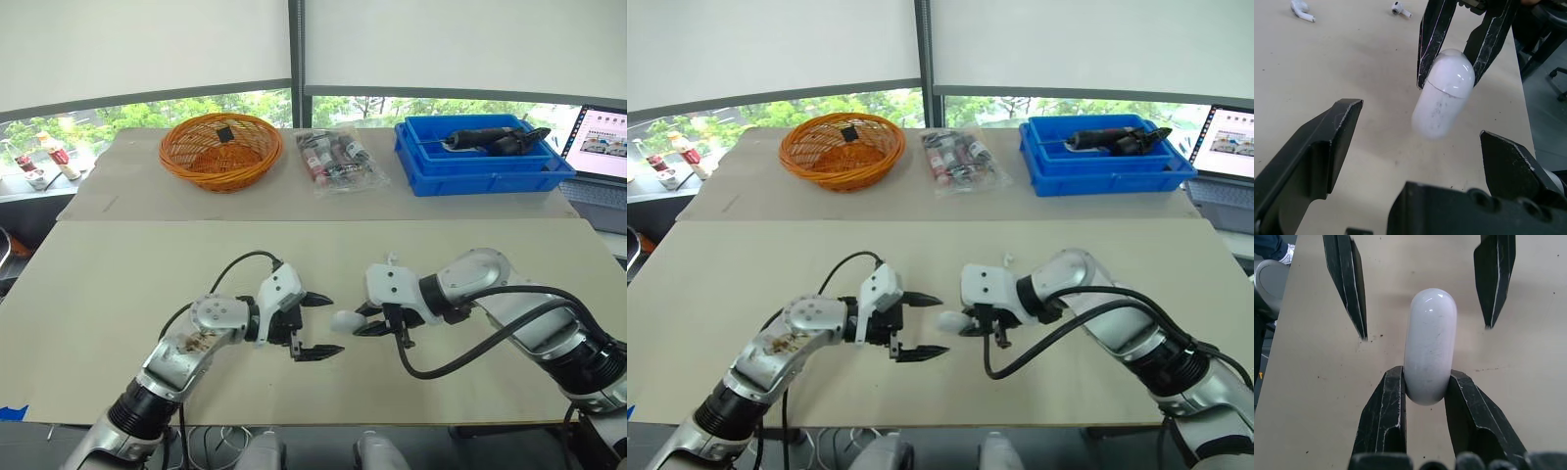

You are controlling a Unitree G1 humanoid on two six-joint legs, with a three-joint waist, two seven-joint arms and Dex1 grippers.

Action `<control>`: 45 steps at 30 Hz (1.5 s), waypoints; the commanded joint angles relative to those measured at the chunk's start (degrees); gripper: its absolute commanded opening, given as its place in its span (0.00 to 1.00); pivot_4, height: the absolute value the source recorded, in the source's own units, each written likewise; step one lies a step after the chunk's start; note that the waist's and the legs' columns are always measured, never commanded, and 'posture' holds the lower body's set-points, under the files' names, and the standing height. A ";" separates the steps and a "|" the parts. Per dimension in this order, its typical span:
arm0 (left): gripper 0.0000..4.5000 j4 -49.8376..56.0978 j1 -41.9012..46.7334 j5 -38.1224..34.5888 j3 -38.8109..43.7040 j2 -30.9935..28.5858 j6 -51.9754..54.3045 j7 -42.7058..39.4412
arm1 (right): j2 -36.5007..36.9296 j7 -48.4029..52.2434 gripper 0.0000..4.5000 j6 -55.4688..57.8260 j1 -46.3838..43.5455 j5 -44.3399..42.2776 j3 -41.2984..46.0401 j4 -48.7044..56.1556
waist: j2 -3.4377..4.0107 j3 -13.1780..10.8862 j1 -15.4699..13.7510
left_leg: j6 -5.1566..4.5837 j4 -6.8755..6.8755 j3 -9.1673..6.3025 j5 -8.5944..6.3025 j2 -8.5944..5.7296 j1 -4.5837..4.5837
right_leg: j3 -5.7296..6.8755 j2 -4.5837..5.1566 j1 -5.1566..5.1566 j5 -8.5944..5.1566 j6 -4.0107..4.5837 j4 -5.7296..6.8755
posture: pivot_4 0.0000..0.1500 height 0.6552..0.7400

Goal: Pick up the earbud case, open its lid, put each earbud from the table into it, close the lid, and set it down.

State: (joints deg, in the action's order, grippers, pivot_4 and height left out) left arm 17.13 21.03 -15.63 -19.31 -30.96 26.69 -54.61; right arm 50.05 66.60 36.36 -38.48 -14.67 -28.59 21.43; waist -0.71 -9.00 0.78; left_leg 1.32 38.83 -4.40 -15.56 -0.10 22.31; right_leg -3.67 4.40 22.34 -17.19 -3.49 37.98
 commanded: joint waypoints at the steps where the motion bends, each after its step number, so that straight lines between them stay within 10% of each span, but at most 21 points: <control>1: 0.95 0.66 1.19 0.01 0.28 0.90 -0.78 0.13 | -0.45 0.82 0.16 0.18 -1.02 0.10 2.36 1.57 | 0.00 0.00 0.00 | 0.00 0.00 0.00 0.00 0.00 0.00 | 0.00 -0.01 0.00 0.00 0.00 0.00 | 1.00 1.00; 10: 0.13 0.60 1.16 -0.06 -0.21 1.96 -0.40 -0.08 | -0.75 1.41 0.16 0.68 -0.62 0.72 2.86 2.43 | 0.00 0.00 0.02 | 0.00 0.01 0.00 0.00 0.00 0.00 | 0.00 0.00 0.00 0.00 0.00 0.01 | 1.00 1.00; 16: 0.13 0.57 0.31 0.53 -0.57 2.01 -0.53 0.34 | -0.39 1.66 0.16 0.80 -0.24 0.84 3.69 2.56 | 0.00 0.00 0.02 | 0.00 0.02 0.00 0.00 0.00 0.00 | 0.00 0.00 0.00 0.00 0.00 0.02 | 1.00 1.00; 17: 0.13 0.62 0.08 0.40 -0.42 2.08 -0.37 0.46 | 0.19 1.99 0.39 0.03 -0.10 1.27 3.86 2.33 | 0.00 0.00 0.01 | 0.00 0.02 -0.01 0.00 0.00 0.00 | 0.00 0.00 0.00 0.00 0.00 0.02 | 1.00 1.00; 23: 0.13 -0.79 -3.91 -7.20 5.33 6.43 -0.97 0.94 | 5.17 3.97 0.85 -6.60 2.52 2.27 8.50 2.68 | -0.01 -0.01 -0.09 | 0.00 0.03 -0.01 0.00 -0.02 0.01 | 0.00 0.04 0.00 0.00 0.00 0.02 | 1.00 1.00; 45: 0.13 -2.12 -6.80 -5.22 2.51 5.35 -10.24 -5.72 | -2.59 -2.21 0.85 2.22 0.66 -5.99 16.67 5.27 | -0.01 -0.01 -0.01 | 0.00 0.03 -0.04 0.00 0.00 -0.03 | -0.03 0.02 -0.01 0.00 0.00 0.03 | 1.00 1.00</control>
State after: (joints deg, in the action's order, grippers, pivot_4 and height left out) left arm 13.96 14.51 -20.51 -16.76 -25.60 17.73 -59.81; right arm 47.70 64.75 37.35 -36.94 -19.13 -14.22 25.79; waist -0.72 -9.00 0.77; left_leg 1.31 38.86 -4.43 -15.56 -0.09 22.29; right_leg -3.70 4.41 22.33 -17.19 -3.49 38.01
